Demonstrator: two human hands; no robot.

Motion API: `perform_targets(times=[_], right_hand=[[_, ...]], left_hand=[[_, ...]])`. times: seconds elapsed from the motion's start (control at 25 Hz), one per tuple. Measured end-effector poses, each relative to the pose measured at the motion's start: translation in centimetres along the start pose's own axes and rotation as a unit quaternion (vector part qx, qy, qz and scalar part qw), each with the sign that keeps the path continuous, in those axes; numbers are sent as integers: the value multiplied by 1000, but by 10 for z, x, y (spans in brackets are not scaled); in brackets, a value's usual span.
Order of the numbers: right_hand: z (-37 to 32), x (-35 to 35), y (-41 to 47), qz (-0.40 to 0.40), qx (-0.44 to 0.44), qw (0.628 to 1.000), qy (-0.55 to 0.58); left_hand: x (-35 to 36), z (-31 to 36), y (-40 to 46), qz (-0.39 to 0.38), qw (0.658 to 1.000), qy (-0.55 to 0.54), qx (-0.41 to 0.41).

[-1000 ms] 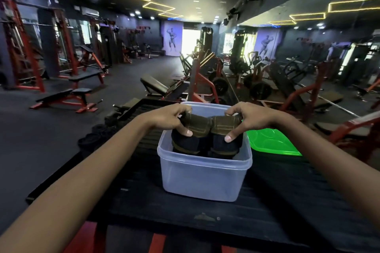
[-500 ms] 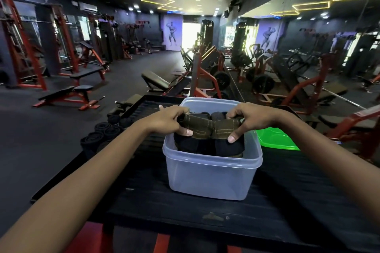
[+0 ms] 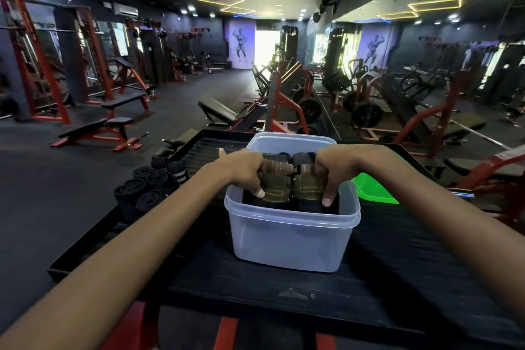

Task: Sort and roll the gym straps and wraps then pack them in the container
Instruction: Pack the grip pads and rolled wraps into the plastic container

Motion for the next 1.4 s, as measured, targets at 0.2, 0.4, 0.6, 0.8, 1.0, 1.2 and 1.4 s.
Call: perform_targets(times=[0.2,0.4,0.6,0.8,1.0,1.2,1.4], right_hand=[[0,-1,-2,16,17,999,-23],[-1,-3,-4,21,10,1000,-14],[-1,0,-1,40,4,999,15],[-1,-8,-3,118,-11,993,-5],[8,13,16,42,17,998,-47],[8,19,30,26,26,999,-39],[6,18,32,59,19,997,-38]], left_hand=[[-1,5,13,-23,998,66,-5],[-3,7,15,-17,998,51,34],[-2,7,7,3,996,11,85],[-17,16,6,57,976,192,91],[8,0,21,-71,982,164,65],[10,-2,30,-46,987,129,82],[9,0,31,-30,985,156,74]])
Point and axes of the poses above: each hand's wrist, its own y-axis towards the middle knuckle, its own x-axis out of the palm, z = x × y, the point moved 10 cm from there along y, towards the middle knuckle, and after that the axes turned 14 degrees about x, right-handed, at the moved point
